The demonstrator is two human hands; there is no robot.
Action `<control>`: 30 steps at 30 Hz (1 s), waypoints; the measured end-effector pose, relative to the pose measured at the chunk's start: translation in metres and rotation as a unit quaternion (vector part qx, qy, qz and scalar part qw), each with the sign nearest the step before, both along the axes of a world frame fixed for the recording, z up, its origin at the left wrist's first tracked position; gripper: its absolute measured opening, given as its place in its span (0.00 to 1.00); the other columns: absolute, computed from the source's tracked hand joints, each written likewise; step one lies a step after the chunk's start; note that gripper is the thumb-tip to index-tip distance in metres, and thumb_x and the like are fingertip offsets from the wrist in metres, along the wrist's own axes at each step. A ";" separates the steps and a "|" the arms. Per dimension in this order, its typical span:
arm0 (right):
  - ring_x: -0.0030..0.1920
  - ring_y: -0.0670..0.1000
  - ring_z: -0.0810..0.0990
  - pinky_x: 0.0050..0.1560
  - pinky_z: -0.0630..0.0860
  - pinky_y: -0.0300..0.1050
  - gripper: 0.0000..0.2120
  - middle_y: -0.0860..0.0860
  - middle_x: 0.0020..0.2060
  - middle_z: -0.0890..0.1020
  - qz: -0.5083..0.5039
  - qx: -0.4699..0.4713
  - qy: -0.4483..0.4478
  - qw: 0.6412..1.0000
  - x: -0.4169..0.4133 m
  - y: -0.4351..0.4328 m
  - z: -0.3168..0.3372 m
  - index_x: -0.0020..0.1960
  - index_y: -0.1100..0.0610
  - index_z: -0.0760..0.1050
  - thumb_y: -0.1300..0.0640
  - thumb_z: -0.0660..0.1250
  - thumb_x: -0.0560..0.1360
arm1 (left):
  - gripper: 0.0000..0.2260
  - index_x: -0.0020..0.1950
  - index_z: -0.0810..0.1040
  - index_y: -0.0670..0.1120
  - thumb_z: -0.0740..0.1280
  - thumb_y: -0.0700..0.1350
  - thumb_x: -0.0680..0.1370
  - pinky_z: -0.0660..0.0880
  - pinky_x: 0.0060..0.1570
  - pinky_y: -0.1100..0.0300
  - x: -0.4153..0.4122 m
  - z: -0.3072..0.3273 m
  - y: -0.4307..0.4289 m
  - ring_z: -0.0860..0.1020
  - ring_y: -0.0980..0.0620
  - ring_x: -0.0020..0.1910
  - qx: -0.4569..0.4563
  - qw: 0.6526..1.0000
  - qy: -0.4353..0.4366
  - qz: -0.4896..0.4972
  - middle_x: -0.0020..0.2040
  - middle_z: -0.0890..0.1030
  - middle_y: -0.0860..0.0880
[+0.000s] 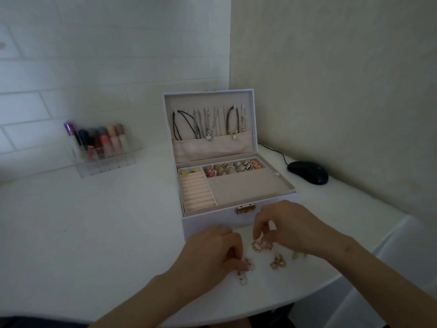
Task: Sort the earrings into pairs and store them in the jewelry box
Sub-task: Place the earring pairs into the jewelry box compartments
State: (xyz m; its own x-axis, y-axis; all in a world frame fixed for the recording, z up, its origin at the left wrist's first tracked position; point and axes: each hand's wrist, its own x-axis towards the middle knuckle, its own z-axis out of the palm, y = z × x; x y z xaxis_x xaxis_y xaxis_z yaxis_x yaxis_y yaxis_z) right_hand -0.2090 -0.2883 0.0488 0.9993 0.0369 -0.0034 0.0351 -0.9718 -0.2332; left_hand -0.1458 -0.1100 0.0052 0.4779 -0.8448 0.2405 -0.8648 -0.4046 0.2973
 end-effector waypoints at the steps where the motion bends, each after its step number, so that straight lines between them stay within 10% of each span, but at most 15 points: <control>1: 0.46 0.41 0.74 0.47 0.70 0.35 0.06 0.40 0.43 0.76 -0.007 -0.011 0.007 1.000 0.000 -0.002 0.000 0.48 0.45 0.80 0.52 0.71 0.71 | 0.10 0.45 0.75 0.53 0.66 0.58 0.72 0.61 0.36 0.73 -0.001 0.000 0.000 0.71 0.61 0.48 -0.014 1.000 -0.002 -0.003 0.43 0.73 0.58; 7: 0.42 0.40 0.71 0.47 0.71 0.36 0.10 0.42 0.43 0.76 -0.030 -0.047 0.014 0.998 -0.001 -0.002 -0.005 0.50 0.45 0.79 0.48 0.72 0.69 | 0.13 0.53 0.76 0.52 0.63 0.58 0.75 0.64 0.41 0.64 -0.007 0.001 -0.023 0.76 0.56 0.48 -0.091 0.994 -0.051 0.031 0.47 0.80 0.55; 11: 0.44 0.44 0.74 0.47 0.71 0.38 0.07 0.43 0.42 0.77 -0.045 -0.045 0.005 0.998 0.000 -0.001 -0.005 0.49 0.48 0.79 0.50 0.70 0.70 | 0.12 0.32 0.76 0.53 0.67 0.61 0.63 0.64 0.24 0.71 -0.002 -0.007 -0.043 0.77 0.58 0.26 -0.085 0.992 -0.084 0.042 0.27 0.77 0.56; 18: 0.49 0.49 0.78 0.49 0.73 0.42 0.05 0.47 0.49 0.80 -0.041 -0.080 -0.016 0.996 0.001 0.000 -0.011 0.48 0.50 0.78 0.56 0.66 0.73 | 0.24 0.28 0.72 0.52 0.77 0.65 0.46 0.62 0.18 0.69 0.001 -0.012 -0.050 0.72 0.62 0.20 -0.027 0.988 -0.136 0.072 0.25 0.74 0.57; 25: 0.31 0.35 0.76 0.34 0.73 0.32 0.14 0.41 0.32 0.75 -0.025 0.131 -0.024 0.991 0.005 0.000 0.013 0.33 0.47 0.70 0.60 0.74 0.67 | 0.09 0.37 0.73 0.49 0.69 0.52 0.66 0.57 0.28 0.72 0.008 0.010 -0.026 0.71 0.59 0.32 -0.130 0.990 -0.049 0.027 0.34 0.73 0.57; 30: 0.29 0.45 0.79 0.28 0.75 0.37 0.10 0.49 0.32 0.81 -0.002 0.266 -0.035 0.963 0.028 0.007 0.040 0.40 0.54 0.77 0.68 0.72 0.67 | 0.03 0.46 0.80 0.50 0.70 0.46 0.73 0.66 0.38 0.61 0.034 0.041 -0.007 0.69 0.60 0.38 -0.162 0.984 -0.048 0.058 0.36 0.68 0.58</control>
State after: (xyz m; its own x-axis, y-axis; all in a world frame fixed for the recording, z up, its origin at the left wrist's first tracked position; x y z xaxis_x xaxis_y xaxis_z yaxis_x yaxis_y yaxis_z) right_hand -0.1814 -0.2814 0.0888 0.9965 0.0118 0.0823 0.0660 -0.7157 -0.6953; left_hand -0.1117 -0.1171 0.0466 0.5280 -0.6581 0.5367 -0.8491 -0.3991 0.3461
